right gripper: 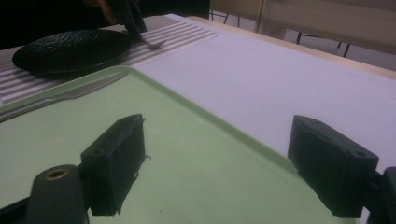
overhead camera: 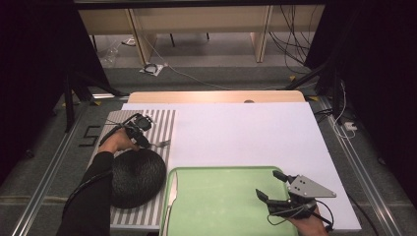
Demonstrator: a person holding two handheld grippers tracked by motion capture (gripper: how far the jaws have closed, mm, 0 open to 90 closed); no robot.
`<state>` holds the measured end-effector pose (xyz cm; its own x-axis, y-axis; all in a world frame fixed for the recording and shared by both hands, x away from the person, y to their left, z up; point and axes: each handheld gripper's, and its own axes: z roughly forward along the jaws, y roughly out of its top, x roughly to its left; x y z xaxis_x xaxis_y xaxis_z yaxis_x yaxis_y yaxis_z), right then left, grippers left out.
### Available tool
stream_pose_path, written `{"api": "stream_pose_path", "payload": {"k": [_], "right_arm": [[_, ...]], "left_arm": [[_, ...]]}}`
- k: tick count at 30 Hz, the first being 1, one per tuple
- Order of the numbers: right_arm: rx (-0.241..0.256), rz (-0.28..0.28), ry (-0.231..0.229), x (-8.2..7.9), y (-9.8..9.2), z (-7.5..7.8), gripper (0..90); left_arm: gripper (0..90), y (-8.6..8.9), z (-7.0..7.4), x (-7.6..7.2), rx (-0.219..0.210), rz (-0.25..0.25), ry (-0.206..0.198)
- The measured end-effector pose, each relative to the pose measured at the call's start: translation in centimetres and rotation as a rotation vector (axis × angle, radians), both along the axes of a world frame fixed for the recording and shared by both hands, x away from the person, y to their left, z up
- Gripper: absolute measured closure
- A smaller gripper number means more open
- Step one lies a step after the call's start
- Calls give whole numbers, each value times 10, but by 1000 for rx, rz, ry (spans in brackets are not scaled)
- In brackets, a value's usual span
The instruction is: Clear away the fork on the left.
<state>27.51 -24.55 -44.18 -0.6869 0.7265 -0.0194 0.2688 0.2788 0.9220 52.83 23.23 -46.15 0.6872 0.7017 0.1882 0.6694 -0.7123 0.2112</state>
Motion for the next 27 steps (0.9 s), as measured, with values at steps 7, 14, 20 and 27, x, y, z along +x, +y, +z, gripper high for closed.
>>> {"api": "stream_pose_path", "payload": {"k": [7, 14, 20, 27], "right_arm": [[-2, 0, 1, 0, -1, 0, 199], [-15, 4, -3, 0, 0, 0, 199], [-18, 2, -1, -1, 0, 1, 199], [-17, 3, -1, -1, 0, 1, 199]], "left_arm": [[513, 0, 0, 1, -10, -10, 23], [567, 1, 0, 0, -26, -18, 28], [623, 0, 0, 0, -39, -16, 41], [686, 0, 0, -1, -51, -19, 53]]}}
